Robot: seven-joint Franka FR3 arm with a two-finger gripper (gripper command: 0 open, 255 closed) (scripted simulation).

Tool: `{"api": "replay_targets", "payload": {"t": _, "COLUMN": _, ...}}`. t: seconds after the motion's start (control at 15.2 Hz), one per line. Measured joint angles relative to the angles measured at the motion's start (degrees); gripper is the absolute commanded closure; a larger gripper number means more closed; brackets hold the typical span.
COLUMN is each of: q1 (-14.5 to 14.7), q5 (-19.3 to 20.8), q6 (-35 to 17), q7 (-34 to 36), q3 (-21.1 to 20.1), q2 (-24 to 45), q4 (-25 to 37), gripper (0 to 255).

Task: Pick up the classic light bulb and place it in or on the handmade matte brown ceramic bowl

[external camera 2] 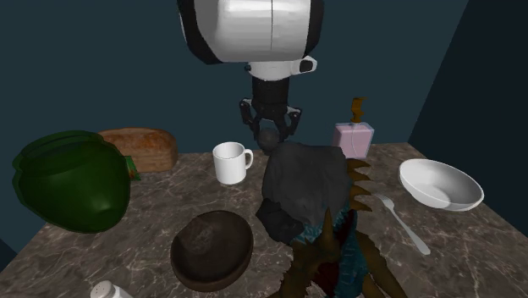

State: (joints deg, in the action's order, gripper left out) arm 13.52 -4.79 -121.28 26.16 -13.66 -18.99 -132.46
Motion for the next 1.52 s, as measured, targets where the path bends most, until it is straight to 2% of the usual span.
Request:
{"api": "replay_targets", "payload": {"t": 0.26, "q1": 2.5, "q5": -2.2, "q6": 1.4, "q7": 3.3, "q3": -2.3, "q2": -7.1, "q4": -4.6, "gripper": 255}}
{"api": "replay_targets", "payload": {"t": 0.53, "q1": 5.3, "q5": -4.4, "q6": 0.2, "q7": 6.5, "q3": -4.3, "q2": -13.6, "q4": -9.5, "gripper": 255}}
{"api": "replay_targets", "payload": {"t": 0.99, "q1": 11.6, "q5": -9.0, "q6": 8.3, "q7": 13.1, "q3": -8.2, "q2": -24.9, "q4": -15.3, "gripper": 255}}
{"api": "replay_targets", "payload": {"t": 1.12, "q1": 12.8, "q5": -10.0, "q6": 9.4, "q7": 14.6, "q3": -9.3, "q2": -26.4, "q4": -16.1, "gripper": 255}}
{"api": "replay_targets", "payload": {"t": 1.52, "q1": 13.4, "q5": -11.2, "q6": 5.4, "q7": 14.8, "q3": -10.6, "q2": -26.2, "q4": -20.0, "gripper": 255}}
